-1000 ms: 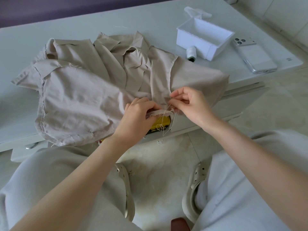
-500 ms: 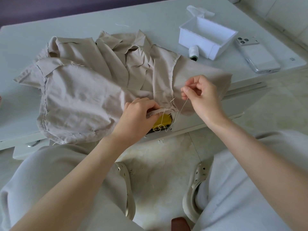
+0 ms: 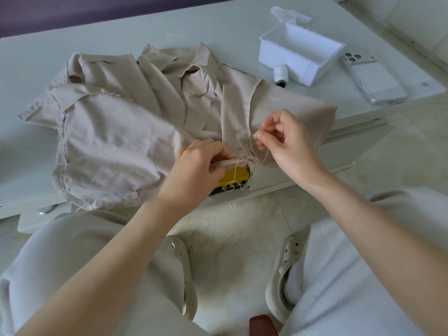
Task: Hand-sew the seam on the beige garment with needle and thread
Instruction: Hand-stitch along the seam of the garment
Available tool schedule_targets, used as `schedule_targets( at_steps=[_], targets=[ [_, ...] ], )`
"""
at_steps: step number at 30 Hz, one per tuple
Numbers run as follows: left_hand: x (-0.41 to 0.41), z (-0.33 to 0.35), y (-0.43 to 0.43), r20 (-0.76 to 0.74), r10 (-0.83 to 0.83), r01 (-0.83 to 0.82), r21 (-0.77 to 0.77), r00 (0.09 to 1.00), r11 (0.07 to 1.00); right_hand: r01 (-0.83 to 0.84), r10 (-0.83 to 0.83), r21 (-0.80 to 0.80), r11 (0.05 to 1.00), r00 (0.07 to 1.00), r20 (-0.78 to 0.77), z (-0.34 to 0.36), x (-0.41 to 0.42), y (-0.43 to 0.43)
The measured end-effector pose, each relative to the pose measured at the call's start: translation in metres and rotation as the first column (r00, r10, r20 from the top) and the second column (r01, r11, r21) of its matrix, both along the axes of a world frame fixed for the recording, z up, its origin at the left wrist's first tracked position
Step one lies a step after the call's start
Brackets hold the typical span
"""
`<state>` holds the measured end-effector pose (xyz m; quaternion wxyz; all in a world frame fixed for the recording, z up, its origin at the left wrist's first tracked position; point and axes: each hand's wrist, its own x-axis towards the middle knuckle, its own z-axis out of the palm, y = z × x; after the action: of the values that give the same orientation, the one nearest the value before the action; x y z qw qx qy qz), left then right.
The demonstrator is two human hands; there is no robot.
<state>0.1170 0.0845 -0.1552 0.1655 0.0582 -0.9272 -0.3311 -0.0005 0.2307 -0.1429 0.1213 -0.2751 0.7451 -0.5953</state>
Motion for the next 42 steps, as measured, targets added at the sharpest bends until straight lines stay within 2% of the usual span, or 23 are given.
schedule_targets(
  at_steps=[9,15,24,31,34,38,40,42],
  targets=[
    [0.000,0.000,-0.001,0.003,-0.012,0.012,-0.017,1.000,1.000,0.012,-0.010,0.031,0.999,0.999,-0.049,-0.001,0.000,0.001],
    [0.000,0.002,0.001,0.019,-0.002,0.003,-0.029,1.000,1.000,-0.043,0.070,0.155,0.987,0.983,-0.171,-0.006,0.007,-0.001],
    [-0.002,0.003,0.002,0.026,0.000,0.002,-0.054,1.000,0.999,-0.123,0.156,0.183,0.975,0.972,-0.177,-0.008,0.013,-0.002],
    [-0.002,0.002,0.001,0.017,0.008,-0.007,-0.040,1.000,0.999,-0.220,0.249,0.234,0.947,0.964,-0.099,-0.009,0.016,-0.001],
    [-0.003,0.001,0.000,0.020,0.020,-0.020,-0.020,1.000,1.000,-0.194,0.232,0.201,0.960,0.955,-0.185,-0.010,0.013,0.000],
    [-0.003,0.000,-0.002,0.028,0.033,-0.033,-0.004,0.999,0.999,-0.089,0.147,0.128,0.988,0.804,-0.576,-0.010,0.011,0.002],
    [-0.003,0.000,-0.003,0.035,0.027,-0.027,-0.001,0.999,1.000,-0.124,0.175,0.124,0.985,0.697,-0.695,-0.008,0.013,0.003],
    [-0.003,0.003,-0.002,0.048,0.037,-0.037,0.002,0.998,0.999,-0.160,0.263,0.208,0.965,0.572,-0.777,-0.010,0.016,0.005]
  ],
)
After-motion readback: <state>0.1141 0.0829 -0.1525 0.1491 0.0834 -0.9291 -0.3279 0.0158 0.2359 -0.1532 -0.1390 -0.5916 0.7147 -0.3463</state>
